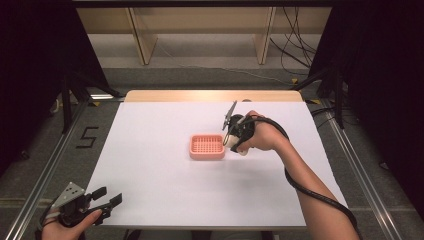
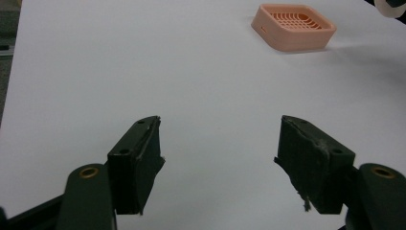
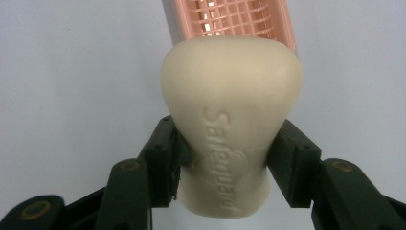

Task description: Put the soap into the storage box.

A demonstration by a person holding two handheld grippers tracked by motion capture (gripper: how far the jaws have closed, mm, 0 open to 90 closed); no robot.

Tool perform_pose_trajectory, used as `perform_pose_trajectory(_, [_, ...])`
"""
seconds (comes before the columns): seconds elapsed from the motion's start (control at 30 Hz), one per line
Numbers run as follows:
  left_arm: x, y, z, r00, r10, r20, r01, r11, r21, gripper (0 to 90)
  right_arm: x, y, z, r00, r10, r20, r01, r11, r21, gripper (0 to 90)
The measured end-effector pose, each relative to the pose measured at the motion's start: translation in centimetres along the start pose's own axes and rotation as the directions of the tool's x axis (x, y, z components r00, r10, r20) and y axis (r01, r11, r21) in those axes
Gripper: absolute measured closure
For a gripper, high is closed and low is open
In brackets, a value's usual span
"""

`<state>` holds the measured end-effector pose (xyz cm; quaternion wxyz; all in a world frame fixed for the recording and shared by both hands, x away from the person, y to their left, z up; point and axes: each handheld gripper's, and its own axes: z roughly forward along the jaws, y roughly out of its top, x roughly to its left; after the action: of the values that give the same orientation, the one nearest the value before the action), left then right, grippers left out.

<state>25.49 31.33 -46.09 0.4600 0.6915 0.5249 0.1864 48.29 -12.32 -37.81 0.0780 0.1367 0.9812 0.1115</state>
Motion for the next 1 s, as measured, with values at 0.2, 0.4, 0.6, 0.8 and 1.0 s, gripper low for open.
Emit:
perform_pose_trajectory(0.2, [0.0,0.0,0.0,1.0000,0.001,0.000,-0.001,1.0000,-0.001,30.9,-0.1,0.3,0.0,1.0000,-0.001,0.004,0.001,1.000,0.002,50.3])
perform_pose_trajectory(0.4, [0.0,0.0,0.0,1.0000,0.000,0.001,0.000,1.0000,-0.002,30.9,-0.2,0.6,0.0,0.9999,-0.012,0.004,0.012,1.000,-0.002,50.3])
perform_pose_trajectory(0.6, [0.0,0.0,0.0,1.0000,0.001,0.003,-0.001,1.0000,-0.002,30.9,-0.3,0.9,0.1,0.9999,-0.010,0.005,0.010,1.000,-0.003,50.3])
perform_pose_trajectory(0.8, [0.0,0.0,0.0,1.0000,0.002,0.003,-0.002,1.0000,-0.003,30.9,-0.4,1.2,0.3,0.9998,-0.018,0.004,0.018,1.000,-0.002,50.3])
perform_pose_trajectory(1.0, [0.0,0.0,0.0,1.0000,0.001,0.002,-0.001,1.0000,-0.003,31.0,-0.5,1.5,0.4,0.9998,-0.020,0.002,0.020,1.000,-0.002,50.3])
